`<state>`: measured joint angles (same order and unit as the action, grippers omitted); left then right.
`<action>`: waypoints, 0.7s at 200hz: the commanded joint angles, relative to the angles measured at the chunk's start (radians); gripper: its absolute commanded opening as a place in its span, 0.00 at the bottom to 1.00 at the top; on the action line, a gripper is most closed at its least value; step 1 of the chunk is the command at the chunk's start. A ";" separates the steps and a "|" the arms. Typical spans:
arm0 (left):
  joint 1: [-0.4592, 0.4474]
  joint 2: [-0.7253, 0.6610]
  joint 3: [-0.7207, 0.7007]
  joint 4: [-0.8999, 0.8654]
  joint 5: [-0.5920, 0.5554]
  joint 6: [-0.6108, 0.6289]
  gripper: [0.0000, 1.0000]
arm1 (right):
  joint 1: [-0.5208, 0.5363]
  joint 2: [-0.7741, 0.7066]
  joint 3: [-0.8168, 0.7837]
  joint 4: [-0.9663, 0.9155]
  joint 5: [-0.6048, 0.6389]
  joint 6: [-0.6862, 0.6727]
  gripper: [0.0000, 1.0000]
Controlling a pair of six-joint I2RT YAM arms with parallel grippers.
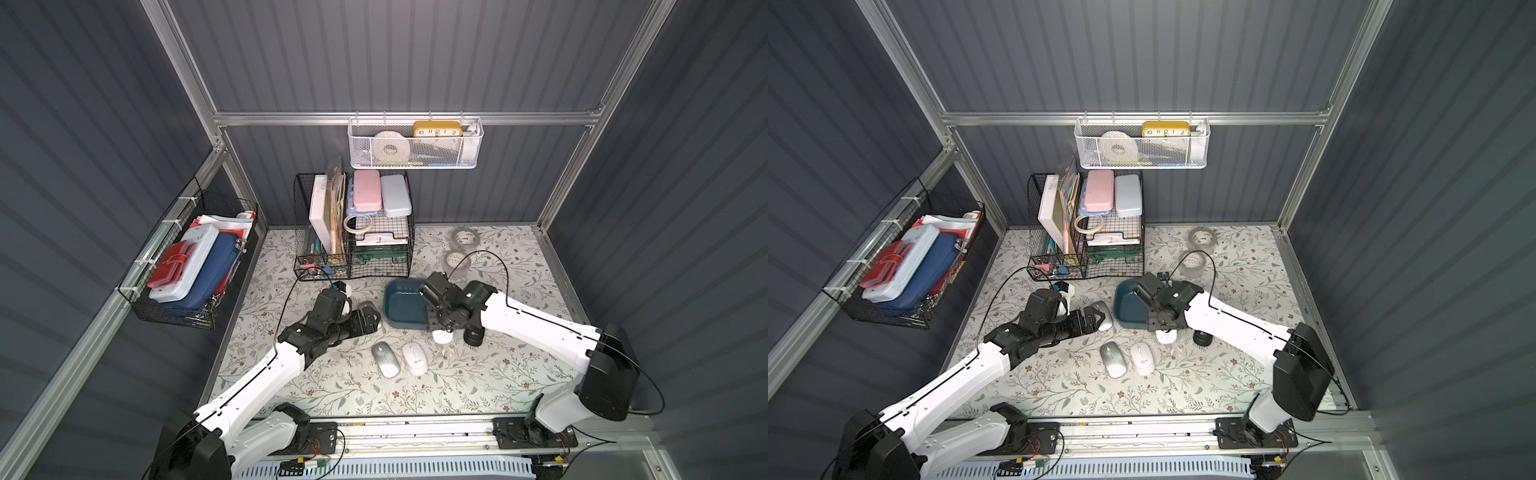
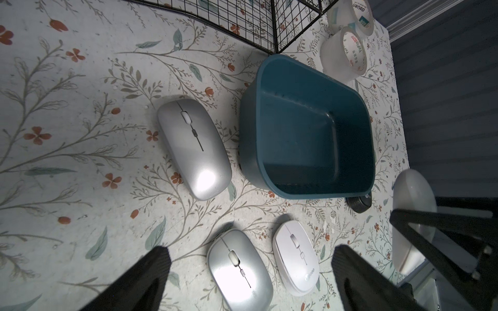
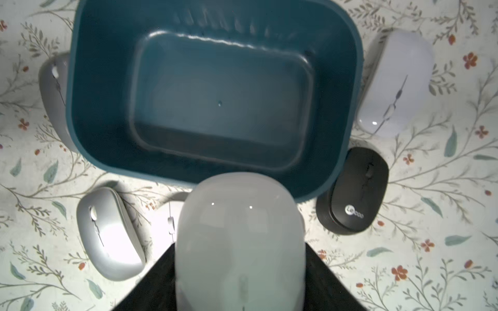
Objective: Take out the mouse from the storage box
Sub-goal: Place the mouse at the center of the board.
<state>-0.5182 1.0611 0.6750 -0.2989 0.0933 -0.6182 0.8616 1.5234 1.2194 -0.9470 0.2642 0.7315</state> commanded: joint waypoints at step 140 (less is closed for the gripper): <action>-0.004 -0.021 -0.032 -0.016 0.003 -0.022 0.99 | 0.099 -0.086 -0.342 0.199 -0.014 0.191 0.64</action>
<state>-0.5182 1.0637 0.6579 -0.2962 0.0933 -0.6296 0.9550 1.3903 0.8818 -0.8097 0.2466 0.8909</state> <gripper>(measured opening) 0.992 0.648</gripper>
